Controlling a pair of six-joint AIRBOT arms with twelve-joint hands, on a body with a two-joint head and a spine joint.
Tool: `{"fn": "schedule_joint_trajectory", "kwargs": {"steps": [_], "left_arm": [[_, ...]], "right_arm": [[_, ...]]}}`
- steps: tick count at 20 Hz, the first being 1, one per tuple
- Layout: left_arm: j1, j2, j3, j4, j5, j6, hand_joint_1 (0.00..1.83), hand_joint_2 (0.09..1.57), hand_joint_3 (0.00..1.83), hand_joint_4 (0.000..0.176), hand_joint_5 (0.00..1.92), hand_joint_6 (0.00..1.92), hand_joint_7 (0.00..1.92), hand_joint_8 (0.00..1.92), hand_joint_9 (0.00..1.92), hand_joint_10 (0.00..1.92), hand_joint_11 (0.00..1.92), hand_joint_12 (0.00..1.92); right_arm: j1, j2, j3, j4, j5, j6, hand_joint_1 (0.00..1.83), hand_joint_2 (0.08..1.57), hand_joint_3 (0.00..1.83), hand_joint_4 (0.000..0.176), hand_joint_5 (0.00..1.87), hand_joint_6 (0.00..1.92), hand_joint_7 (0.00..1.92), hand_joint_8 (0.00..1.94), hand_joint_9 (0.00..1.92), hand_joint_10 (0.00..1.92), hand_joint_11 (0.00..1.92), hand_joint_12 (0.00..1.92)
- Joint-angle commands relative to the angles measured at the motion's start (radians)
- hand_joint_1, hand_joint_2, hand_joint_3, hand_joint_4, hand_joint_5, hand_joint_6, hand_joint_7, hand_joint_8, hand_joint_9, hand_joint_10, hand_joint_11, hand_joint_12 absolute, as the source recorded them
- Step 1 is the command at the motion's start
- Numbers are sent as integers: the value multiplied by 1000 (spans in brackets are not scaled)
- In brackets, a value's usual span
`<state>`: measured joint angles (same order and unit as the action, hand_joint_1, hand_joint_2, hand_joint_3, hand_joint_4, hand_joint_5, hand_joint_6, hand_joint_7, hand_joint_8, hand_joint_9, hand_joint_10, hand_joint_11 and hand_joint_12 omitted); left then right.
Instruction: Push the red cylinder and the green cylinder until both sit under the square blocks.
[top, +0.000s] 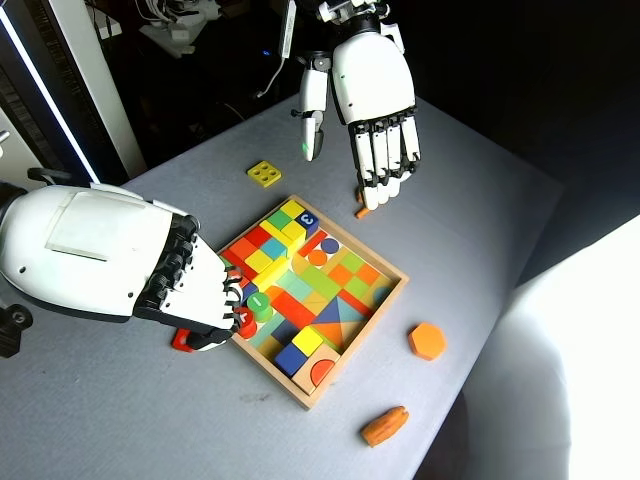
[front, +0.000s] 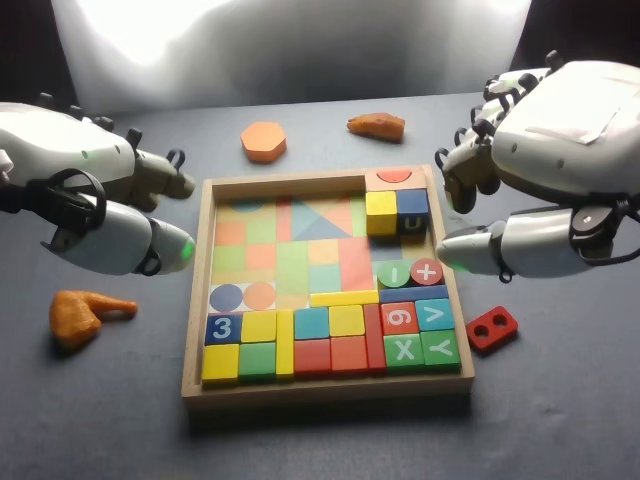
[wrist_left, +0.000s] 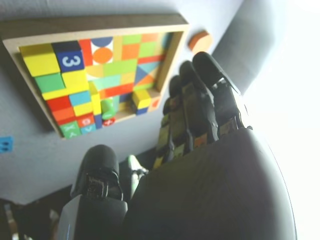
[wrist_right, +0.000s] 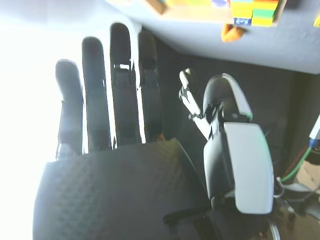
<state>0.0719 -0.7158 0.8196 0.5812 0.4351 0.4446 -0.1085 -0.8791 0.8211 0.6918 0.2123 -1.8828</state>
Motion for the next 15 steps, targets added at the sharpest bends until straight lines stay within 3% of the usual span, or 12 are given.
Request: {"fn": "schedule_joint_trajectory", "kwargs": {"steps": [1,2,3,7,10,13,15], "left_arm": [[-9,11,2,23,-57,1,129,1410,1,0,608,54,797,136,602,655,285,1482],[-9,11,1,23,-57,1,156,1414,1,0,701,66,793,360,575,941,338,1545],[-9,11,1,23,-56,1,146,1422,1,0,728,64,718,587,526,1089,352,1582],[-8,11,0,23,-47,1,94,1444,1,0,774,71,608,936,471,1341,329,1735],[-4,11,-1,23,-46,1,130,1441,0,0,781,101,575,1074,475,1408,371,1740],[-4,11,0,23,-45,1,111,1442,0,0,624,486,566,1123,485,1437,366,1773],[-4,11,0,23,-45,1,105,1444,0,0,574,612,575,1102,502,1406,384,1732]], "right_arm": [[17,12,0,-14,89,-1,184,1203,1,0,746,933,732,1131,540,1560,350,1921],[20,12,0,-14,89,7,191,1207,2,0,762,972,740,1198,529,1611,347,1921],[23,12,-1,-14,89,13,198,1204,0,0,765,981,736,1213,525,1626,350,1921],[21,11,0,-14,90,16,197,1211,3,0,800,915,751,1224,536,1634,335,1921],[19,11,0,-14,103,26,191,1209,0,0,824,865,764,1187,546,1602,341,1921],[16,11,0,-14,110,29,180,1207,0,0,822,855,777,1151,534,1600,320,1921],[15,11,0,-14,111,33,142,1213,2,0,814,858,775,1181,537,1621,312,1921]]}}
